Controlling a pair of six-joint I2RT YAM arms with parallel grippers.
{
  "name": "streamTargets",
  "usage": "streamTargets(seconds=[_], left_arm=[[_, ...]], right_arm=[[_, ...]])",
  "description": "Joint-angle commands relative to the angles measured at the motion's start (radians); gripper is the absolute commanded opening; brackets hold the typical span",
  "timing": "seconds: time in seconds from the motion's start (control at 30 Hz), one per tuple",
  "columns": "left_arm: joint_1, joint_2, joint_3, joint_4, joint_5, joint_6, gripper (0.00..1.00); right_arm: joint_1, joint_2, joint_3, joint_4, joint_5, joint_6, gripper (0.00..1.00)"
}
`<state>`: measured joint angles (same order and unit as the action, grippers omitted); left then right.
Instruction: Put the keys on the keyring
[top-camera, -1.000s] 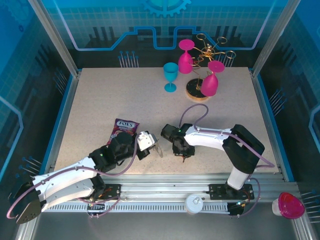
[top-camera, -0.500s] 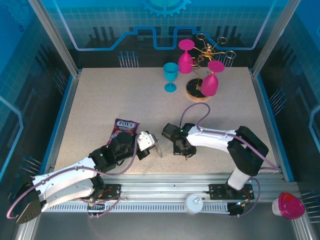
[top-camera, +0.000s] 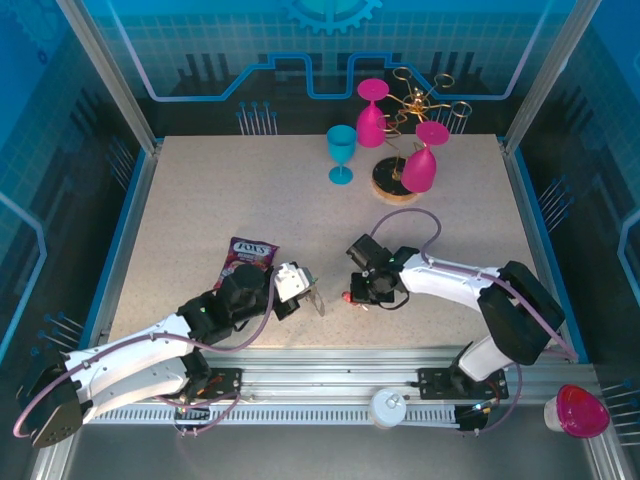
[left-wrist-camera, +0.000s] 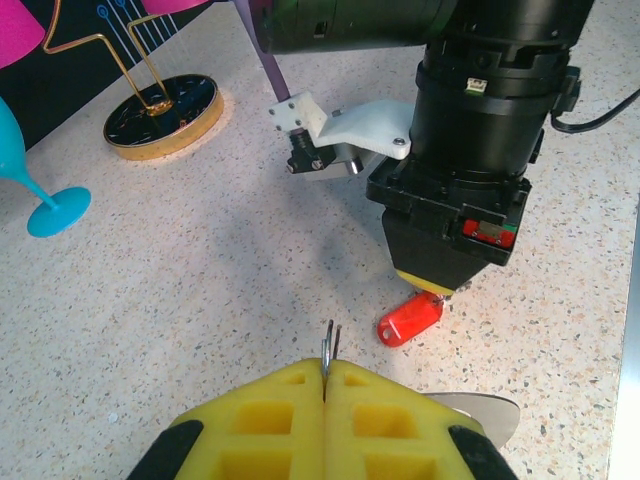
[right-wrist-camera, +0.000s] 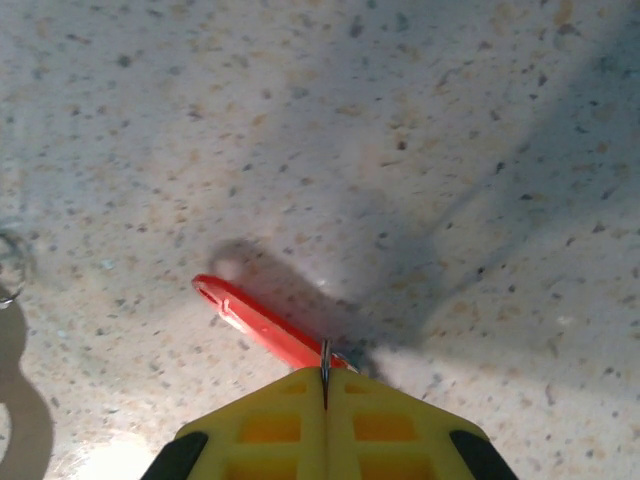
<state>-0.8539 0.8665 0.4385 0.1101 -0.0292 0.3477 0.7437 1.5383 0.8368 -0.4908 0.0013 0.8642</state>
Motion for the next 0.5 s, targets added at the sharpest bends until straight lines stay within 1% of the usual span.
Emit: streamTargets(seconds=[0.0, 0.17, 0.3, 0.47], left_arm=[[-0.002, -0.02, 0.003, 0.006, 0.011, 0.019, 0.0], [-0.002, -0.015, 0.003, 0.011, 0.013, 0.019, 0.0], [-0.002, -0.015, 0.003, 0.008, 0.011, 0.019, 0.0], [-0.002, -0.015, 0.004, 0.009, 0.011, 0.019, 0.0]], right_arm=[[-0.023, 0.017, -0.018, 0.045, -0.072, -0.051, 0.0], [-0.024, 0.04, -0.017, 0.052, -0.084, -0.057, 0.01], [-0.024, 0.057, -0.011, 0.036, -0.069, -0.057, 0.1], [-0.025, 0.06, -0.006, 0.033, -0.069, -0.06, 0.17]])
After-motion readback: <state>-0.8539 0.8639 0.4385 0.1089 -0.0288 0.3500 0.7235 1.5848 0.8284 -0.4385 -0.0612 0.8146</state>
